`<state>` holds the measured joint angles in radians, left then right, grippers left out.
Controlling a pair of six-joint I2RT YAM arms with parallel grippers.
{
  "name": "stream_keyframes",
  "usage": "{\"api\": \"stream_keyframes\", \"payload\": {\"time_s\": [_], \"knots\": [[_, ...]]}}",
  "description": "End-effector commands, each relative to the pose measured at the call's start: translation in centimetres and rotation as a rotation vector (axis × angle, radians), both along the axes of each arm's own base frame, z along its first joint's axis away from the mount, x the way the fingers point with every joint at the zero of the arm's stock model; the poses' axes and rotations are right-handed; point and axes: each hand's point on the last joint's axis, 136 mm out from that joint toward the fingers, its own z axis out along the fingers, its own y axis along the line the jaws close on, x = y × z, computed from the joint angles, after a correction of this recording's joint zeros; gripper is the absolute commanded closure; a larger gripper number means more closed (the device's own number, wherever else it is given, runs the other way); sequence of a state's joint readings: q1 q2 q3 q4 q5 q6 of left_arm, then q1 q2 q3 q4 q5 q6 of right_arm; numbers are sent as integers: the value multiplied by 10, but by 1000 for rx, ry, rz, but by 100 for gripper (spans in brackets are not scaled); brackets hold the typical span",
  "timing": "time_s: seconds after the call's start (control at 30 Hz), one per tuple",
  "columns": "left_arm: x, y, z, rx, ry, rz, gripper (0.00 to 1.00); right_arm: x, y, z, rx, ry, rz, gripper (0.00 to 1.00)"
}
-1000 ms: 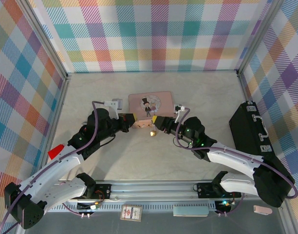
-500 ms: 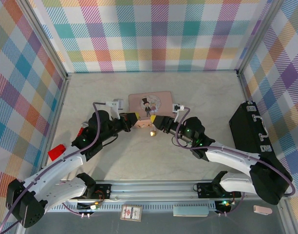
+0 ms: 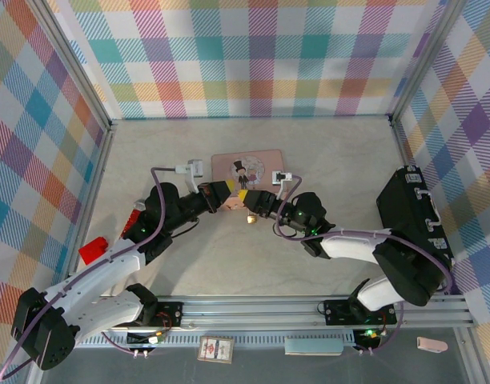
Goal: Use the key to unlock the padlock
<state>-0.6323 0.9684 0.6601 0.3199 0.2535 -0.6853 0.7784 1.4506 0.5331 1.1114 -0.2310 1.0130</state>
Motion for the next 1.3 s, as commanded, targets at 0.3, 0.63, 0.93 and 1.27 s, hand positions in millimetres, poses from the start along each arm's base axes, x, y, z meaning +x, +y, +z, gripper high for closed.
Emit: {"api": "stream_keyframes", "payload": {"time_s": [0.3, 0.63, 0.93, 1.27], "knots": [[-10, -1, 16, -52, -27, -33, 100, -16, -7, 56, 119, -140, 43, 61], [-12, -8, 16, -79, -24, -68, 100, -25, -2, 73, 177, -167, 99, 69], [-11, -10, 16, -93, -25, -73, 100, -27, 3, 74, 185, -158, 126, 75], [-9, -14, 17, -106, -19, -79, 100, -27, 6, 73, 185, -153, 138, 82]]}}
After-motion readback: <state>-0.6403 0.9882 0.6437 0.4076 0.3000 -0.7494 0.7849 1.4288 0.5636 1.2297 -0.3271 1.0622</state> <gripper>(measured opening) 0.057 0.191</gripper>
